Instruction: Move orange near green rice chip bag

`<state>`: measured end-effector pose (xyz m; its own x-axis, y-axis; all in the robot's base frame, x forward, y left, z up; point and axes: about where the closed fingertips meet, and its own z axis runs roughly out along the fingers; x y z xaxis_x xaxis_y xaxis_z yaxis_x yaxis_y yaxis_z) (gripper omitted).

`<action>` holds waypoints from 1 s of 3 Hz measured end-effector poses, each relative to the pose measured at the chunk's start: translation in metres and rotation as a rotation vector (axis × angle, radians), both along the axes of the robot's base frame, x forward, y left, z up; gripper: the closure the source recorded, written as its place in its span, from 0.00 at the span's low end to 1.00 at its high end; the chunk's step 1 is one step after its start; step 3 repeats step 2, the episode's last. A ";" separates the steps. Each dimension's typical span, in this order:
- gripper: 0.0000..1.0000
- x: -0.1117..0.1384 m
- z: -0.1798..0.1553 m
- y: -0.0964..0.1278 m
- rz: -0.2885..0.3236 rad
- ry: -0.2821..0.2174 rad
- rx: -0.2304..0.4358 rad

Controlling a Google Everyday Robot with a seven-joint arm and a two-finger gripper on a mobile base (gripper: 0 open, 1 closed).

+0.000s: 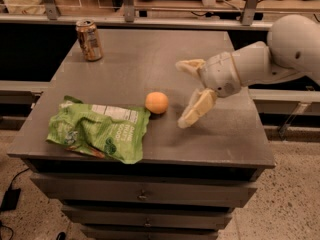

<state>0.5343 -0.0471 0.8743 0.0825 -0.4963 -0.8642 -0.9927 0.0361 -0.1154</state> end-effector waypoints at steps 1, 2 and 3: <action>0.00 -0.003 0.019 -0.022 -0.035 -0.028 0.009; 0.00 -0.003 0.019 -0.022 -0.035 -0.028 0.009; 0.00 -0.003 0.019 -0.022 -0.035 -0.028 0.009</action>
Offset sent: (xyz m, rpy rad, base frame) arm -0.0029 -0.0195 0.0172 0.0079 -0.0251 -0.0313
